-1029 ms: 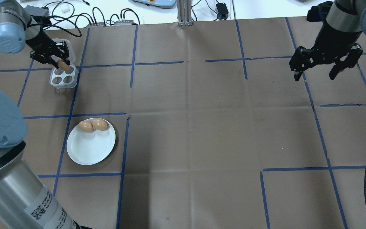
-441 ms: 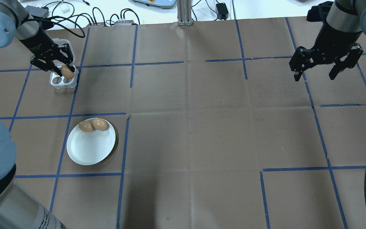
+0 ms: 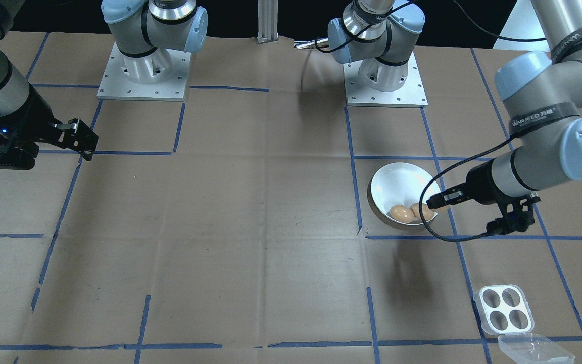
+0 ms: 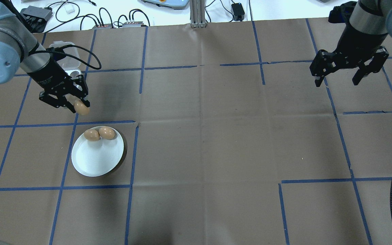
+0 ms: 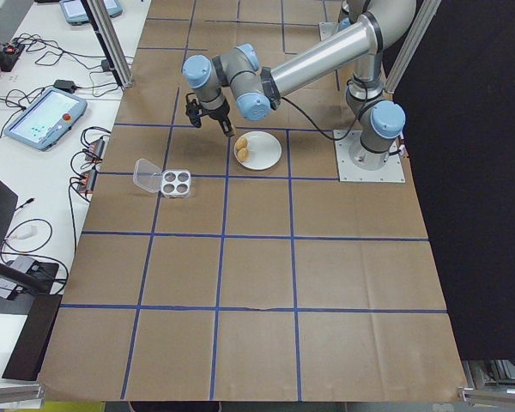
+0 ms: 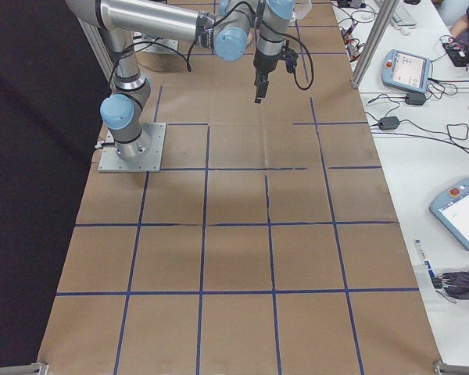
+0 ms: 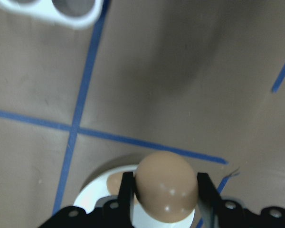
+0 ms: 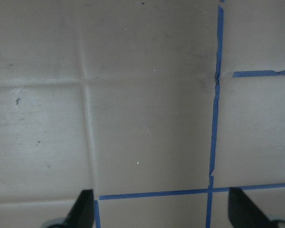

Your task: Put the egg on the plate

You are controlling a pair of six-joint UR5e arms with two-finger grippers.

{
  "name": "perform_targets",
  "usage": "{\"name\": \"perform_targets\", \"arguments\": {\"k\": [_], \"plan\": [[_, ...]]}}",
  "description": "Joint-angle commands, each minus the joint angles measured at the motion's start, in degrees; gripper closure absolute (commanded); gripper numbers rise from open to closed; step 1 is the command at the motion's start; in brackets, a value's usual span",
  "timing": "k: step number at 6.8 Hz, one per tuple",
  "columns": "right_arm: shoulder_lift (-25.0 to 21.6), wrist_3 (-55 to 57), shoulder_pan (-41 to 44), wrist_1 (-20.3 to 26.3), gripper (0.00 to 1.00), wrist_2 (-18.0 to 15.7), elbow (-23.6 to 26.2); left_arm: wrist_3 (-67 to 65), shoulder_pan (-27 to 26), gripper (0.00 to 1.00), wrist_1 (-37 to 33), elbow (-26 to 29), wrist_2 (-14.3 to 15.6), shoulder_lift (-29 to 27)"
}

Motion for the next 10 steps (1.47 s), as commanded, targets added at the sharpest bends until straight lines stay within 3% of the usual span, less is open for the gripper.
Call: {"name": "perform_targets", "arguments": {"k": [1,3,5,6,7,8,10], "plan": [[0.0,0.0,0.0,0.0,0.0,0.0,0.0,-2.0,0.2,0.77,8.9,-11.3,0.4,3.0],[0.0,0.0,0.0,0.0,0.0,0.0,0.0,-2.0,0.8,0.71,14.6,-15.0,0.5,2.1],[0.0,0.0,0.0,0.0,0.0,0.0,0.0,-2.0,1.0,0.54,14.8,-16.1,0.4,1.8],[0.0,0.0,0.0,0.0,0.0,0.0,0.0,-2.7,1.0,0.4,14.8,-16.5,0.4,2.0],[0.0,0.0,0.0,0.0,0.0,0.0,0.0,-2.8,1.0,0.11,14.8,-16.5,0.4,2.5],[0.0,0.0,0.0,0.0,0.0,0.0,0.0,-2.9,1.0,0.01,14.8,-16.5,0.5,3.1],[0.0,0.0,0.0,0.0,0.0,0.0,0.0,-2.9,1.0,0.01,14.1,-15.3,1.0,4.8]]}}
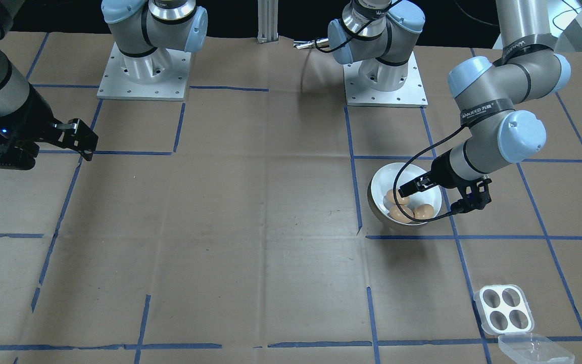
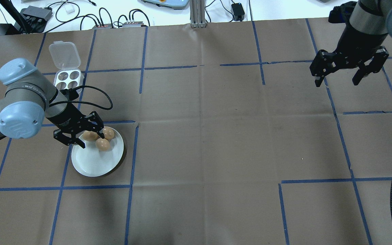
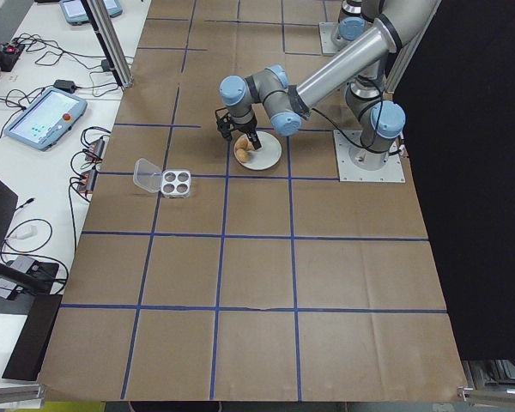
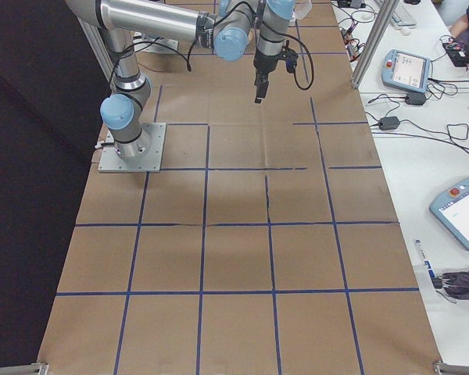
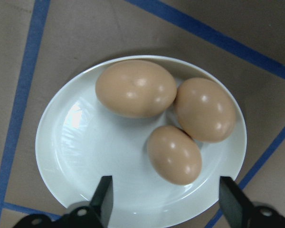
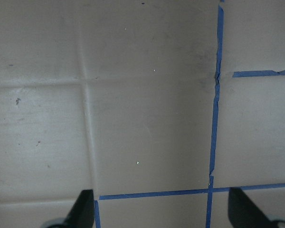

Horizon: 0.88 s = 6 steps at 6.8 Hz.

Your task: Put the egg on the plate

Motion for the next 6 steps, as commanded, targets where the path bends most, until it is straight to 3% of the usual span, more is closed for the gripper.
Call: {"name": "perform_targets", "arguments": {"k": [1,3,4,6], "plan": [[0.0,0.0,0.0,0.0,0.0,0.0,0.0,0.0,-0.1,0.01,-0.7,2.0,0.3,2.8],[0.0,0.0,0.0,0.0,0.0,0.0,0.0,0.8,-1.1,0.01,-9.3,10.7,4.9,4.0],[0.0,0.0,0.0,0.0,0.0,0.0,0.0,1.1,-2.7,0.01,-13.8,15.6,5.0,4.3],[0.0,0.0,0.0,0.0,0.0,0.0,0.0,2.2,-12.2,0.01,-15.7,21.7,5.0,5.2]]}}
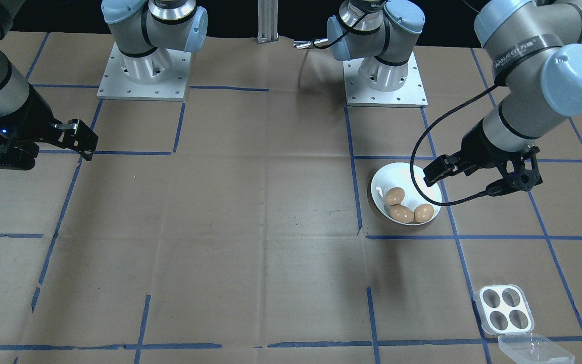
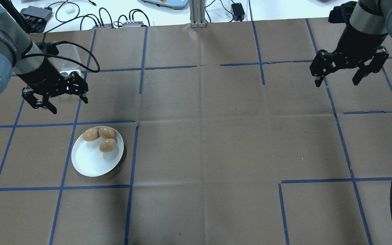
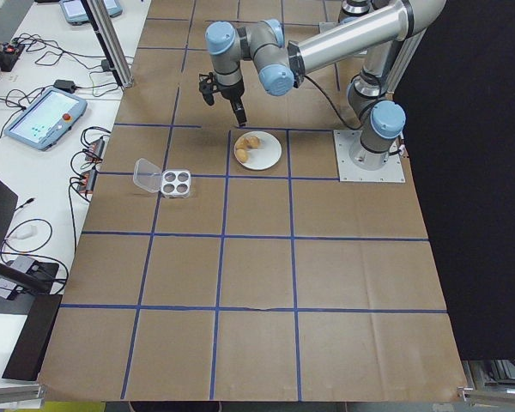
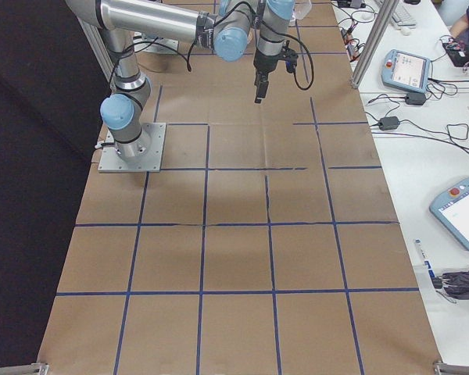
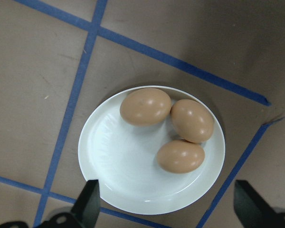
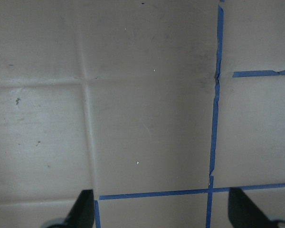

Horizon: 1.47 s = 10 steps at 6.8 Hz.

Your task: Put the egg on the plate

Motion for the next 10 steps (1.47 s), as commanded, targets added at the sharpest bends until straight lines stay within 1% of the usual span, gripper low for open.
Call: {"name": "perform_targets", "arguments": {"k": [1,2,3,5,6,7,8,9,10], "plan": [[0.0,0.0,0.0,0.0,0.0,0.0,0.0,9.4,-8.2,0.01,-1.1,4.2,0.0,2.0],[0.0,0.0,0.0,0.0,0.0,0.0,0.0,14.7,-8.6,0.0,-1.2,4.3,-0.4,4.1],[0.0,0.0,0.0,0.0,0.0,0.0,0.0,15.4,-8.7,0.0,-1.6,4.3,-0.5,4.6],[0.0,0.0,0.0,0.0,0.0,0.0,0.0,14.6,-8.6,0.0,-2.4,5.7,-0.8,4.6],[0.0,0.0,0.0,0.0,0.0,0.0,0.0,13.2,-8.9,0.0,-5.0,6.1,-1.7,5.5],[0.0,0.0,0.0,0.0,0.0,0.0,0.0,13.1,-8.9,0.0,-5.2,6.1,-2.1,5.7],[0.0,0.0,0.0,0.0,0.0,0.0,0.0,13.1,-8.9,0.0,-5.3,6.1,-1.7,6.4],[0.0,0.0,0.0,0.0,0.0,0.0,0.0,13.2,-8.9,0.0,-7.1,6.0,-1.4,7.3],[0.0,0.0,0.0,0.0,0.0,0.0,0.0,13.2,-8.9,0.0,-7.3,6.0,-1.3,7.0]]}}
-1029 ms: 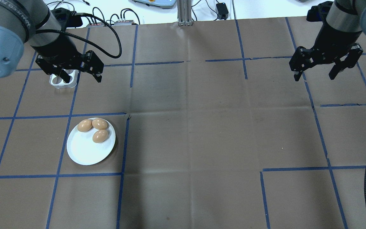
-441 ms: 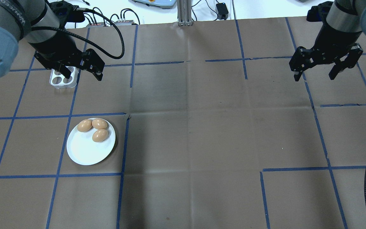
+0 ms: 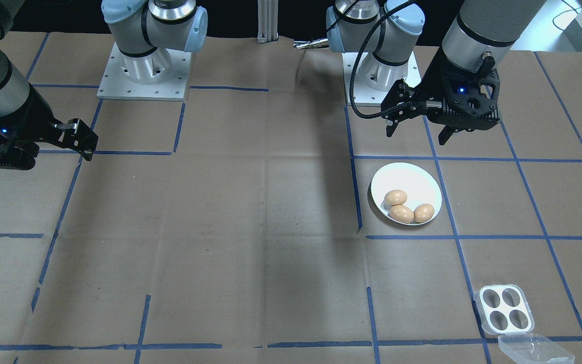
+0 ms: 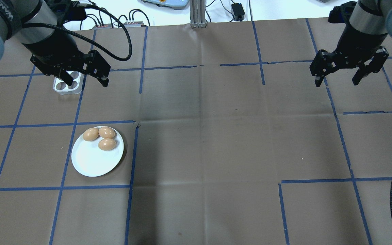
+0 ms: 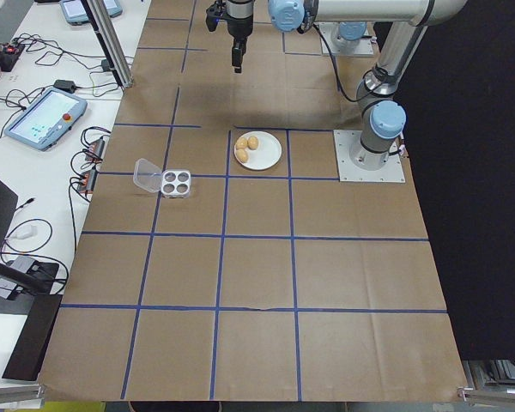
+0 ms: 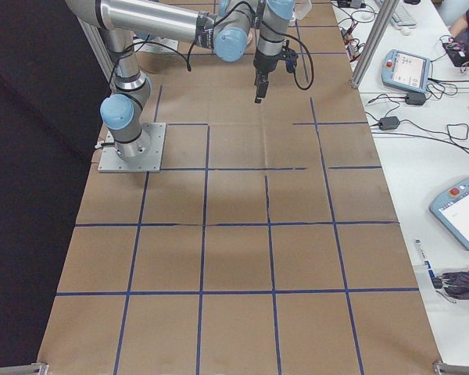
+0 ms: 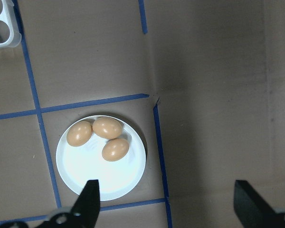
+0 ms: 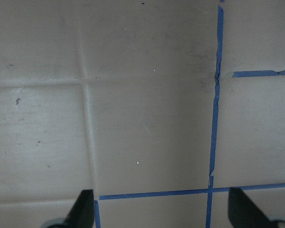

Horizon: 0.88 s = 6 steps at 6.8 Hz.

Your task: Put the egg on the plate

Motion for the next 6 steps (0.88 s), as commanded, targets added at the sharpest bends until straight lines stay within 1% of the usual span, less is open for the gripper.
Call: {"name": "perform_targets", "arguments": {"k": [1,2,4,6], "plan": [[0.0,0.0,0.0,0.0,0.0,0.0,0.0,0.0,0.0,0.0,-0.7,0.0,0.2,-0.2],[0.0,0.0,0.0,0.0,0.0,0.0,0.0,0.0,0.0,0.0,-1.7,-0.1,0.3,-0.1],[0.0,0.0,0.0,0.0,0.0,0.0,0.0,-0.2,-0.3,0.0,-1.9,-0.1,1.8,-0.2],[0.0,0.0,0.0,0.0,0.0,0.0,0.0,-2.1,-3.3,0.0,-1.6,-0.1,5.0,-0.1]]}}
